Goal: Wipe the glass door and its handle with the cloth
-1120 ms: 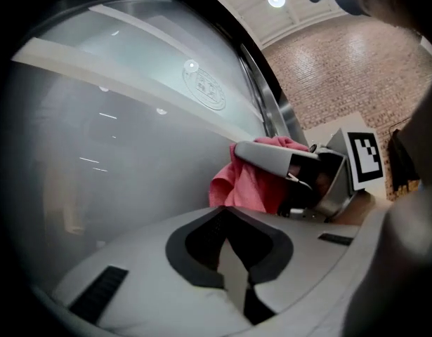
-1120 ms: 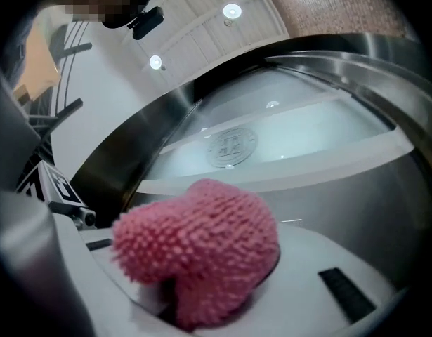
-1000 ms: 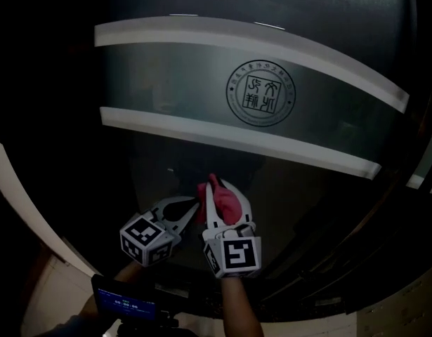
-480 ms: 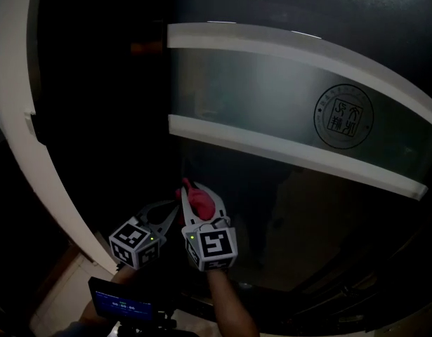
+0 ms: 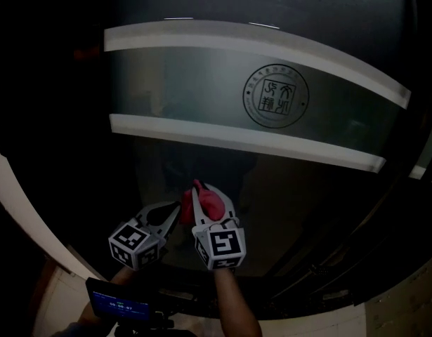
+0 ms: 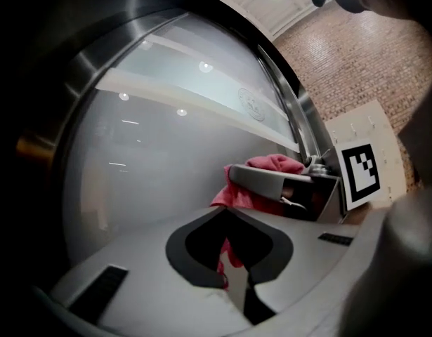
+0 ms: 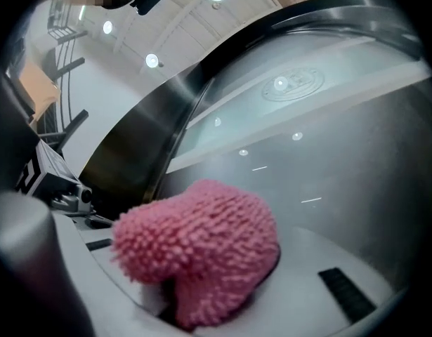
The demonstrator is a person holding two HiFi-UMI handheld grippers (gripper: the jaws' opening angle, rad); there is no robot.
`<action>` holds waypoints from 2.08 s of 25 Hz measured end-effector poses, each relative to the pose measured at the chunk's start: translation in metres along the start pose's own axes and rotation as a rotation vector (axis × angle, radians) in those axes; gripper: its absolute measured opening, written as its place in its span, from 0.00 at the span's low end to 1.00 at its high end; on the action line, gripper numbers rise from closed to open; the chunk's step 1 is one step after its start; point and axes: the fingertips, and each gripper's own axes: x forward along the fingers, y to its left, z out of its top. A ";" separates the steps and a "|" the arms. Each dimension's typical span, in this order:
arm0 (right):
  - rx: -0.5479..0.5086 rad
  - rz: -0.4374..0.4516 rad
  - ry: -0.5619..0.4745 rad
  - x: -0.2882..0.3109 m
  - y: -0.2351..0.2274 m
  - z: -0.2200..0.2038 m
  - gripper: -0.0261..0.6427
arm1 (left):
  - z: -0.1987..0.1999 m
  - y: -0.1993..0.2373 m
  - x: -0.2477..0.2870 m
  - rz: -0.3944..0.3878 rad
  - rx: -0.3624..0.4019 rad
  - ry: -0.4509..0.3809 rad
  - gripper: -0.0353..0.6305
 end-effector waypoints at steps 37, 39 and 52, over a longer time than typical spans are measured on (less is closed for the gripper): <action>-0.011 -0.156 -0.020 -0.104 -0.092 0.004 0.13 | -0.019 -0.096 0.066 -0.121 -0.002 0.030 0.06; 0.027 -0.079 -0.014 -0.073 -0.047 -0.013 0.13 | -0.030 -0.062 0.036 -0.056 0.002 0.034 0.06; 0.085 0.216 0.081 0.072 0.149 -0.073 0.13 | -0.084 0.080 -0.106 0.255 -0.055 0.101 0.06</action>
